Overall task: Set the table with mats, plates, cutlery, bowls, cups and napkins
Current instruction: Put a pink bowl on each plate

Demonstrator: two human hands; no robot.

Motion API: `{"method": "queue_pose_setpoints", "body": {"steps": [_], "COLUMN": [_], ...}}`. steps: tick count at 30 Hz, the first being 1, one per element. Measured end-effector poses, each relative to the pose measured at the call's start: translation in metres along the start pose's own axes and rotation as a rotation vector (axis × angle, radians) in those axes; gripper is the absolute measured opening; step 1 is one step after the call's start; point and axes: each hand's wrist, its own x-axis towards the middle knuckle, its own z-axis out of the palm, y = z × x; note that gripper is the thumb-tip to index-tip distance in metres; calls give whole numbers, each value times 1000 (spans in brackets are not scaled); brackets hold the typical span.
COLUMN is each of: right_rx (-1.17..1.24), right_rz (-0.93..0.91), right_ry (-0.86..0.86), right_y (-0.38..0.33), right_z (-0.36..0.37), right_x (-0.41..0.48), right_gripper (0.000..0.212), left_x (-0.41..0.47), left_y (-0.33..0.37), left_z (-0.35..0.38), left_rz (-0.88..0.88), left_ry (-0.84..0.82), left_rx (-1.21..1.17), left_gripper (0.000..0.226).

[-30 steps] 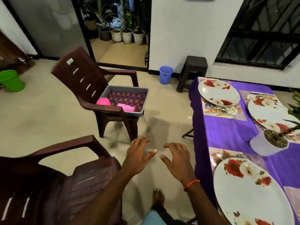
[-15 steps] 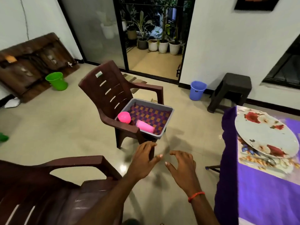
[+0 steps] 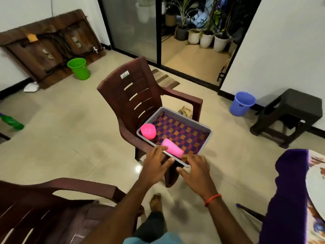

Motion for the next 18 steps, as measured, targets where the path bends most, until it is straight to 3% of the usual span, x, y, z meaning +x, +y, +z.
{"method": "queue_pose_setpoints", "body": {"steps": [11, 15, 18], "right_rx": [1, -5, -14], "right_rz": [50, 32, 2], "right_ry": [-163, -271, -327], "right_y": [14, 21, 30], "right_z": [36, 66, 94], "right_x": [150, 198, 245], "right_gripper": [40, 40, 38], "left_x": [133, 171, 205], "left_y": [-72, -106, -137], "left_z": [-9, -20, -19], "left_rz": [-216, -327, -382], "left_ry": [-18, 83, 105], "left_rx": [-46, -57, -30], "left_gripper": [65, 70, 60]}}
